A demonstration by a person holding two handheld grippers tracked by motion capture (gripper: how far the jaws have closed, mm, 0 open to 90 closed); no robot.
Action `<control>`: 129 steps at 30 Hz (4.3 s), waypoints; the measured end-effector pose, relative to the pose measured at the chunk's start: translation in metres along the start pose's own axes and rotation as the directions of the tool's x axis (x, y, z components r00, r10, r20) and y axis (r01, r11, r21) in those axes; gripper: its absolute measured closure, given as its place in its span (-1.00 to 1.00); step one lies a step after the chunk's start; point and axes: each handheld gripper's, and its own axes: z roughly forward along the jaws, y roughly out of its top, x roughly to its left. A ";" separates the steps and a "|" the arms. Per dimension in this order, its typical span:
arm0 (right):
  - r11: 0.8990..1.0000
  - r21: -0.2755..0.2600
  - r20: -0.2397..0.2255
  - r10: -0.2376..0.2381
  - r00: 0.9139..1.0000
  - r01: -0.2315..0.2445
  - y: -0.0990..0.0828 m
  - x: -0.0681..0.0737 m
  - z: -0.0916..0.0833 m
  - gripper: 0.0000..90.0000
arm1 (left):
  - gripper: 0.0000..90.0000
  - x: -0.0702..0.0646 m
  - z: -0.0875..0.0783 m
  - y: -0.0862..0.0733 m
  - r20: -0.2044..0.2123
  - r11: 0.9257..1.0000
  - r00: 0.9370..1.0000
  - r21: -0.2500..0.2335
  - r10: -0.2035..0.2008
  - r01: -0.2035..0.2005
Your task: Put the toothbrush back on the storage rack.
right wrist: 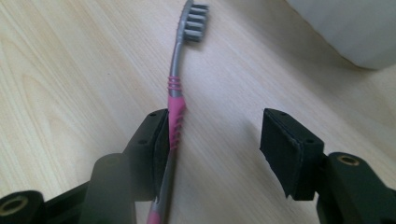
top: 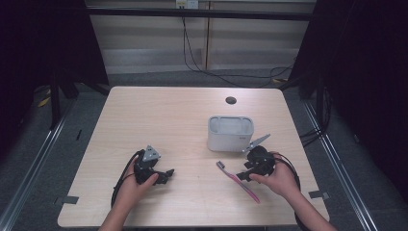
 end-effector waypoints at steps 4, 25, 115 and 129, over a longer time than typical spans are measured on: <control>0.999 0.022 -0.003 -0.027 1.000 0.027 0.008 0.005 0.004 -0.06 | -0.67 0.000 0.000 0.000 -0.002 1.000 1.000 0.000 0.005 -0.005; 0.992 0.086 -0.038 -0.094 0.995 0.097 0.030 0.022 0.020 0.14 | -0.67 0.000 0.000 0.000 0.001 1.000 1.000 0.001 0.001 -0.001; 0.921 -0.384 -0.005 -0.068 0.998 0.061 0.045 0.014 -0.064 0.86 | -0.67 0.000 0.000 -0.001 -0.002 1.000 1.000 -0.001 -0.001 0.001; 0.876 -0.477 0.025 -0.060 0.998 0.065 0.048 0.013 -0.082 0.86 | -0.67 0.000 -0.001 -0.001 -0.006 1.000 1.000 0.000 0.002 -0.002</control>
